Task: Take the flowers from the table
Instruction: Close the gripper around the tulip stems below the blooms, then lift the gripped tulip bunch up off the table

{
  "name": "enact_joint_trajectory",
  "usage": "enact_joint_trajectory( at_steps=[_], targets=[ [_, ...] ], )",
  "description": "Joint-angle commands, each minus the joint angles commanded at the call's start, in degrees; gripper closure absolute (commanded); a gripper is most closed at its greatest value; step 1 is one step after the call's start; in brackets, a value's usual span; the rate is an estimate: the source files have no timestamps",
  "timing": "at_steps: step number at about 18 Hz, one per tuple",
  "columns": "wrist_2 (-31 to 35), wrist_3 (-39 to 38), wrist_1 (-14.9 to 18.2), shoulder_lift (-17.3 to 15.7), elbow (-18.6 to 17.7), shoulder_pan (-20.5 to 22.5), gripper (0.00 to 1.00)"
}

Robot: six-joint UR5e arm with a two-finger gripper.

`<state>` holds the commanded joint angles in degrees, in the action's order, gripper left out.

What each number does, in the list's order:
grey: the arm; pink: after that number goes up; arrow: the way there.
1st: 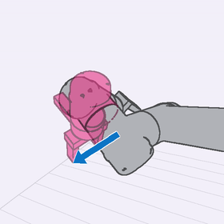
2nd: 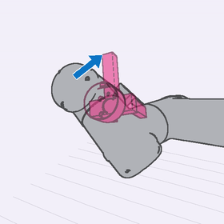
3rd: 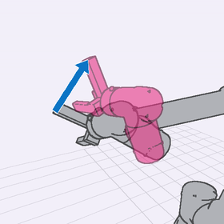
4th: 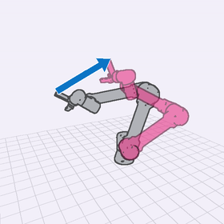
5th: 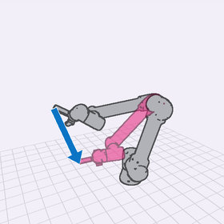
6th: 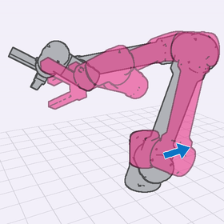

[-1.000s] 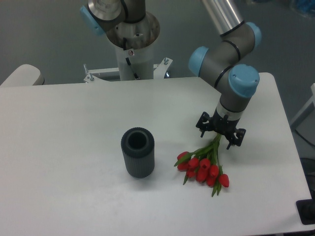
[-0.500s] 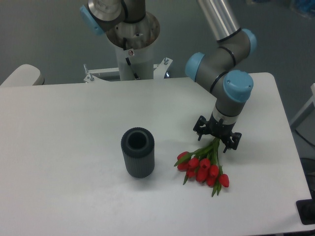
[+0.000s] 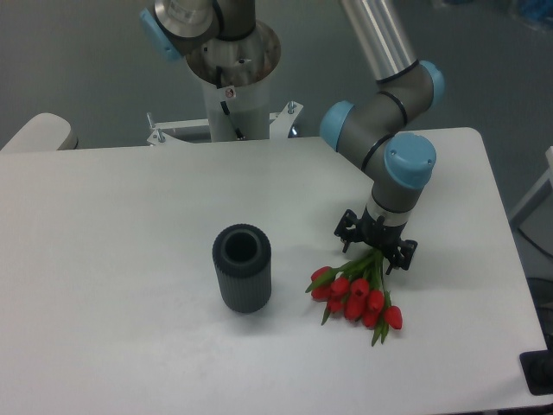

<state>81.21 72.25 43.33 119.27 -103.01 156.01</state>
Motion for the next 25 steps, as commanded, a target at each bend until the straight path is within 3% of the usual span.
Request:
enact_joint_trajectory(
  at_steps=[4,6,11,25],
  targets=[
    [0.00,0.00,0.09,-0.09,0.35,0.09,0.67],
    [0.00,-0.09,0.09,-0.09,0.44,0.09,0.81],
    [0.00,-0.09,0.09,-0.52,1.23,0.00,0.89],
    [-1.14,0.09,0.79,-3.25,5.80,-1.67,0.90]
  ],
)
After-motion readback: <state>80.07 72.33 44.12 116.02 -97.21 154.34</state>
